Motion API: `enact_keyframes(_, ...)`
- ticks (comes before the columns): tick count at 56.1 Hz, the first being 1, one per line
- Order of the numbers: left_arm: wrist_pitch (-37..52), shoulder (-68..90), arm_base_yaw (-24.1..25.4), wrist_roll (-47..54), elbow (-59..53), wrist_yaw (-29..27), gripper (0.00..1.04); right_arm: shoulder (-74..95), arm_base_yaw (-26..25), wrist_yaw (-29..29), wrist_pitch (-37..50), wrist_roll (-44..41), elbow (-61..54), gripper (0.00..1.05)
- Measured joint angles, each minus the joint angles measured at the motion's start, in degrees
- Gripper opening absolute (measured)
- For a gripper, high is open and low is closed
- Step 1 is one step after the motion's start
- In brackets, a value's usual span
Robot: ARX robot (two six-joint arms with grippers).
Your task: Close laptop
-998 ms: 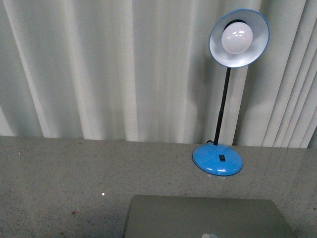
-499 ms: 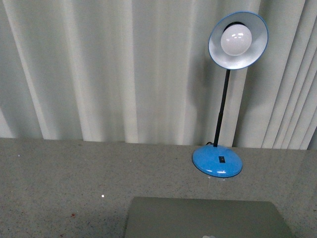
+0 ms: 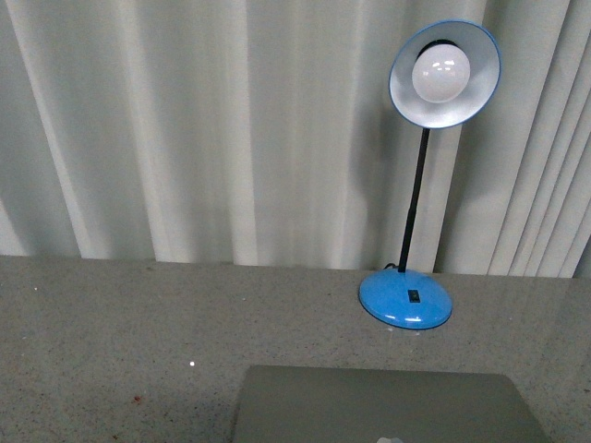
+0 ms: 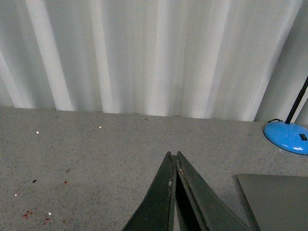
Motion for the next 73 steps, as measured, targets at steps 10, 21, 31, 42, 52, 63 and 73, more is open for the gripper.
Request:
enact_keyframes(10, -4.9, -5.0, 0.0, 0.0, 0.0, 0.0, 0.04, -4.9, 0.0, 0.0, -5.0, 0.0, 0.0, 0.03)
enact_keyframes(21, -8.4, -8.5, 0.0, 0.0, 0.0, 0.0, 0.04, -8.5, 0.0, 0.0, -8.4, 0.0, 0.0, 0.03)
enact_keyframes(31, -10.8, -11.0, 0.0, 0.0, 0.0, 0.0, 0.04, -10.9, 0.0, 0.0, -10.8, 0.0, 0.0, 0.03)
enact_keyframes(42, -21.7, -20.2, 0.0, 0.0, 0.0, -0.1, 0.04, -20.4, 0.0, -0.1, -21.7, 0.0, 0.0, 0.03)
enact_keyframes(52, -22.2, -21.9, 0.0, 0.0, 0.0, 0.0, 0.04, -21.7, 0.0, -0.1, -22.1, 0.0, 0.0, 0.03)
enact_keyframes(63, -22.2, -22.0, 0.0, 0.0, 0.0, 0.0, 0.37, -21.7, 0.0, -0.1, -22.1, 0.0, 0.0, 0.28)
enact_keyframes(73, -22.2, -22.0, 0.0, 0.0, 0.0, 0.0, 0.67, -21.7, 0.0, -0.1, -22.1, 0.0, 0.0, 0.58)
